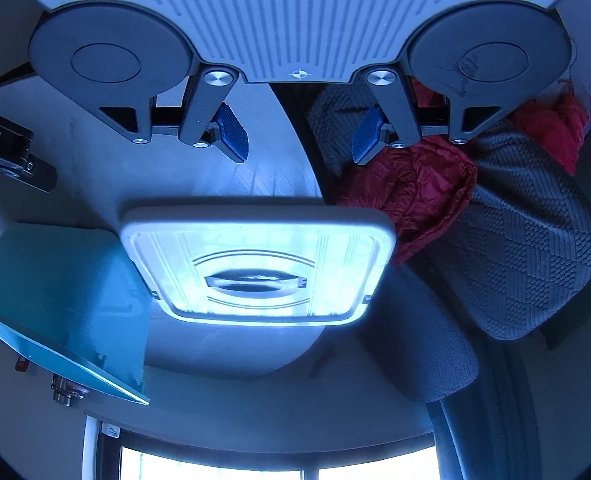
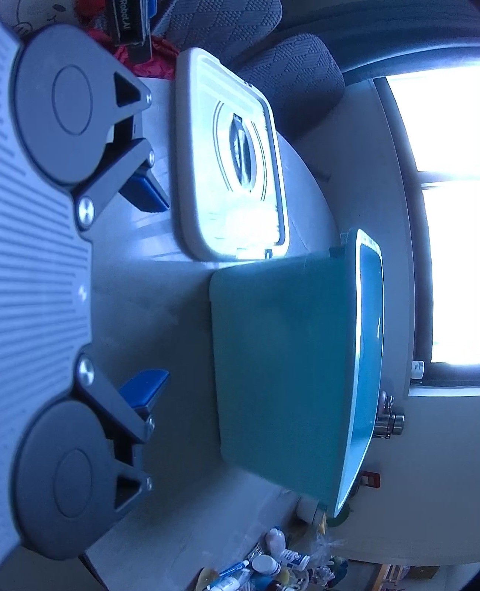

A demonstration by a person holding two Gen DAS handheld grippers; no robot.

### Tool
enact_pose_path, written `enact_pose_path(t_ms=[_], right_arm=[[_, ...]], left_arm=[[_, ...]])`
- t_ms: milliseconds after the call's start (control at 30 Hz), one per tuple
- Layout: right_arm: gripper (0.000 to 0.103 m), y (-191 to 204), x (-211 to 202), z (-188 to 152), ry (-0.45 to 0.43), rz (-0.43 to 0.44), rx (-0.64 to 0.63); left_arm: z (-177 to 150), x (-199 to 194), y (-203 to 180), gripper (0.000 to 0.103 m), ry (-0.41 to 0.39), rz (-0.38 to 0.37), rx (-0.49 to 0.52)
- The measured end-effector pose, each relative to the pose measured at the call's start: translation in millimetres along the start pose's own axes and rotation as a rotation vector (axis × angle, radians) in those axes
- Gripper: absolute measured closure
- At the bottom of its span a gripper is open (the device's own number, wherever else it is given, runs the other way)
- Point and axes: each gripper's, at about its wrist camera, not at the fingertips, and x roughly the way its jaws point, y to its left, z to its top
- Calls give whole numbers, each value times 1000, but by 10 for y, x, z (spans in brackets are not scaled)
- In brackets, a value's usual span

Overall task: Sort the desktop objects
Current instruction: 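Close the left gripper on the rim of the white lid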

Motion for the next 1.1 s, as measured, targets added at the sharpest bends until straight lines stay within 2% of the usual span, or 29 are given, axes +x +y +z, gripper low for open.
enact_pose_path(t_ms=[533, 1100], right_arm=[[11, 328, 457, 281, 26, -9, 3], [11, 549, 798, 437, 62, -37, 31]], left_arm=[[469, 455, 117, 38, 23, -7, -10], [837, 830, 374, 38, 63, -17, -19]])
